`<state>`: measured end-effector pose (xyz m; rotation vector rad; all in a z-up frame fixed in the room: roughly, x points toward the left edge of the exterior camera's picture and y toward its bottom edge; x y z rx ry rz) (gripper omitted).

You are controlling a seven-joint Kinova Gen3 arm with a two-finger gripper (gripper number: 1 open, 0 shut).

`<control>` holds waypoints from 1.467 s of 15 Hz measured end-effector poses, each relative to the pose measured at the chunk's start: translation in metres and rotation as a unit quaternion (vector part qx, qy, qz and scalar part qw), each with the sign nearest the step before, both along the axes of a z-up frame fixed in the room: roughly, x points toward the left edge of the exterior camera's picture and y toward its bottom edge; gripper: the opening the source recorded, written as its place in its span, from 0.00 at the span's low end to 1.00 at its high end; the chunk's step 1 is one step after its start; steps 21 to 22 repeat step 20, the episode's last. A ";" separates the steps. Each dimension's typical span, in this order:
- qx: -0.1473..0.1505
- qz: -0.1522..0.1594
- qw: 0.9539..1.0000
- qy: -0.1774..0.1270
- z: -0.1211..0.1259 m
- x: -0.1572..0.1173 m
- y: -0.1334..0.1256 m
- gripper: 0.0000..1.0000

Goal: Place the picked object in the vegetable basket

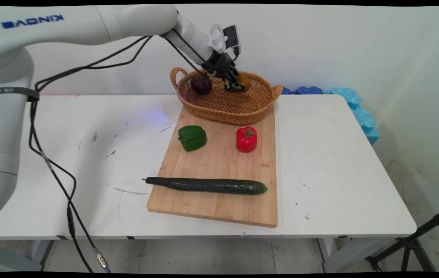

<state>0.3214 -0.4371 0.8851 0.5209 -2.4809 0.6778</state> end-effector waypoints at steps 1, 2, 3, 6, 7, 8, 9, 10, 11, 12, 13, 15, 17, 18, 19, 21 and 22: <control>0.000 -0.001 1.000 0.000 -0.004 -0.001 -0.004 0.00; 0.001 -0.001 1.000 0.000 -0.009 -0.001 -0.009 0.00; 0.001 -0.002 1.000 0.000 -0.013 -0.002 -0.013 0.00; 0.005 -0.004 1.000 0.002 -0.029 -0.003 -0.027 0.00; 0.007 -0.004 1.000 0.002 -0.034 -0.003 -0.030 0.00; 0.008 -0.004 1.000 0.003 -0.036 -0.003 -0.032 0.00; 0.009 -0.004 1.000 0.003 -0.040 -0.003 -0.035 0.00; 0.011 -0.005 1.000 0.004 -0.044 -0.003 -0.038 0.00; 0.013 -0.004 1.000 0.005 -0.047 -0.002 -0.040 0.00; 0.014 -0.005 1.000 0.006 -0.050 -0.002 -0.042 0.00; 0.015 -0.005 1.000 0.006 -0.052 -0.002 -0.043 0.00; 0.017 -0.006 1.000 0.007 -0.055 -0.002 -0.044 0.00; 0.018 -0.006 1.000 0.008 -0.057 -0.002 -0.045 1.00; 0.019 -0.006 1.000 0.008 -0.058 -0.001 -0.045 1.00; 0.020 -0.007 1.000 0.008 -0.058 -0.001 -0.044 1.00; 0.020 -0.008 1.000 0.008 -0.058 -0.001 -0.043 1.00; 0.020 -0.008 1.000 0.008 -0.058 -0.001 -0.043 1.00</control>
